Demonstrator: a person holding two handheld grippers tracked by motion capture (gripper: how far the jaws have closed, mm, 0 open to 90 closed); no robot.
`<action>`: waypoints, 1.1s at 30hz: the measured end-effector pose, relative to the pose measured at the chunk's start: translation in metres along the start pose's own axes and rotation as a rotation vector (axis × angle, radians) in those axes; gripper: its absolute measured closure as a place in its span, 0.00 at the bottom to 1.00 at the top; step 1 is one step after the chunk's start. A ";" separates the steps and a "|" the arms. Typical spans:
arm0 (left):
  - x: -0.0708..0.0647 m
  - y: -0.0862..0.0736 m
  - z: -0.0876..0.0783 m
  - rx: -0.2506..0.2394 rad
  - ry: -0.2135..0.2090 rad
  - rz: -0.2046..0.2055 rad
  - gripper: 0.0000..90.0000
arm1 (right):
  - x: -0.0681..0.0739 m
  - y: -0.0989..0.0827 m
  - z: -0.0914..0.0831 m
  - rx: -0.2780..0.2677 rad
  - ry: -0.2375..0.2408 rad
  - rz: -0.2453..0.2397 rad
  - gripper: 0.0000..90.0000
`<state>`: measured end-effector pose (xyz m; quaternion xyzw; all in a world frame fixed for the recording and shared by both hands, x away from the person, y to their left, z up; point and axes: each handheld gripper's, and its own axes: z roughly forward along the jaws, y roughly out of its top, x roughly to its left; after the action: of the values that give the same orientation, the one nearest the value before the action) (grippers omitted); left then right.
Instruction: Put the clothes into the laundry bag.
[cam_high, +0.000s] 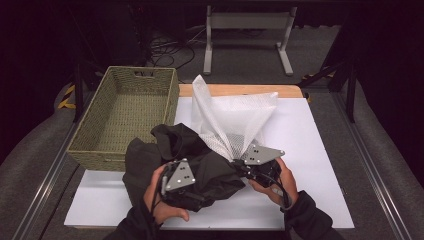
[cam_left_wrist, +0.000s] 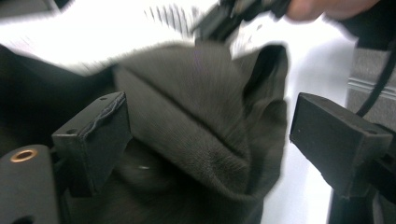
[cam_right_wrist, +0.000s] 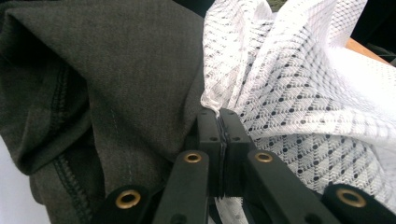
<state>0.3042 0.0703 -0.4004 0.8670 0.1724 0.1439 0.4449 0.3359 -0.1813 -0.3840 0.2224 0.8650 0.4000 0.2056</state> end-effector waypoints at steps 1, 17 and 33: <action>-0.002 -0.002 0.011 0.029 0.003 0.022 0.13 | 0.002 0.000 0.001 0.002 0.000 -0.006 0.99; 0.015 0.000 0.068 -0.006 0.171 -0.111 0.73 | 0.015 0.002 0.012 -0.007 0.103 0.001 0.99; 0.021 0.043 0.045 -0.228 0.261 -0.137 0.81 | 0.019 0.038 -0.046 -0.260 0.070 0.046 0.99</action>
<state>0.3485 0.0236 -0.3885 0.7711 0.2700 0.2432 0.5228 0.3043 -0.1764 -0.3304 0.1995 0.8073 0.5208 0.1930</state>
